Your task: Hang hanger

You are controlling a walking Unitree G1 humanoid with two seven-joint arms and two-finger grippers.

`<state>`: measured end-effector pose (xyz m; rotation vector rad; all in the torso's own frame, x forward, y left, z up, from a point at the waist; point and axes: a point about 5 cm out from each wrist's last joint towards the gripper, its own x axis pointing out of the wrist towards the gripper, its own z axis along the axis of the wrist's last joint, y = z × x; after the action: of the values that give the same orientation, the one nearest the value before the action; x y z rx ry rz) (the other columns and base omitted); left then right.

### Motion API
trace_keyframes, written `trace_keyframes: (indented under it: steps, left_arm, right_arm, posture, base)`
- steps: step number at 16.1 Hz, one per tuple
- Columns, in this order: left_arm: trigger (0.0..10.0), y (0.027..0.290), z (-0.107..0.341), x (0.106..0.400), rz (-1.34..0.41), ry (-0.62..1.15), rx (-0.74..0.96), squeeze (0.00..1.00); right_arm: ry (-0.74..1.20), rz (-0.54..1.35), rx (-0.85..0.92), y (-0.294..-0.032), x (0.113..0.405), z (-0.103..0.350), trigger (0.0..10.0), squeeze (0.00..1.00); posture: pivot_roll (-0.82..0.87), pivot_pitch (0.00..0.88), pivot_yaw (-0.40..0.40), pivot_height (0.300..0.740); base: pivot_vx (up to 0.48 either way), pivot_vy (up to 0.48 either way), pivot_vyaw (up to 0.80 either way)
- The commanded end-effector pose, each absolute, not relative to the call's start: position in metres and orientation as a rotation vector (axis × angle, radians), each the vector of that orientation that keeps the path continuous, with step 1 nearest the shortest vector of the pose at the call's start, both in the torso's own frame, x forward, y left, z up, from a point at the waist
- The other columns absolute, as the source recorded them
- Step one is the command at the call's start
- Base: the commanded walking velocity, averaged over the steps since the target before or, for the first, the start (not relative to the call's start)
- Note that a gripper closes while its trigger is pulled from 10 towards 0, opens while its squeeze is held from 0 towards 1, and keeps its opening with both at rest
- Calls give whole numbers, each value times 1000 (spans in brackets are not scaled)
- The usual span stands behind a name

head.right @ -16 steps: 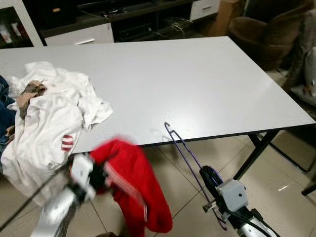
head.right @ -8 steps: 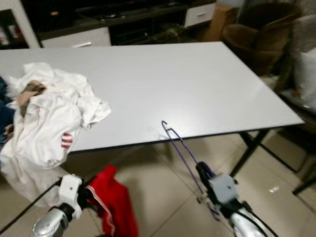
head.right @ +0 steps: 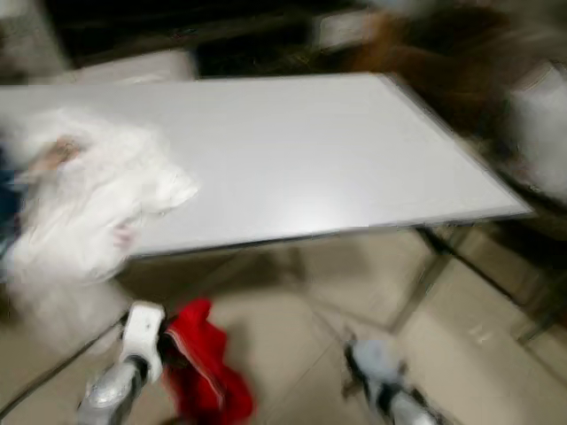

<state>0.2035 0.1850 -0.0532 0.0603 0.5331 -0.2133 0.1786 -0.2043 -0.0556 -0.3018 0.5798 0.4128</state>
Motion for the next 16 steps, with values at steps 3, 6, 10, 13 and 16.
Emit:
trace_keyframes:
  steps: [3,6,10,13,16]
  left_arm:
    - [10000,189,-60,199,-208,606,129,0]
    - [10000,188,-63,198,-208,643,145,0]
    - [10000,191,-78,181,-190,800,213,0]
    - [10000,183,-76,185,-251,779,240,0]
    - [10000,181,-78,184,-274,805,275,0]
  right_arm:
    - [626,369,-317,-205,188,-59,10000,0]
    - [687,337,-286,-204,189,-64,10000,0]
    - [873,267,-295,-206,166,-82,10000,0]
    - [878,289,-304,-202,163,-84,10000,0]
    - [878,324,-331,-198,163,-85,10000,0]
  posture:
    - [18,1,33,740]
    - [19,0,30,740]
    - [19,0,20,740]
    - [22,0,14,740]
    - [30,0,-2,740]
  base:
    - [0,0,0]
    - [0,0,0]
    - [0,0,0]
    - [0,0,0]
    - [0,0,0]
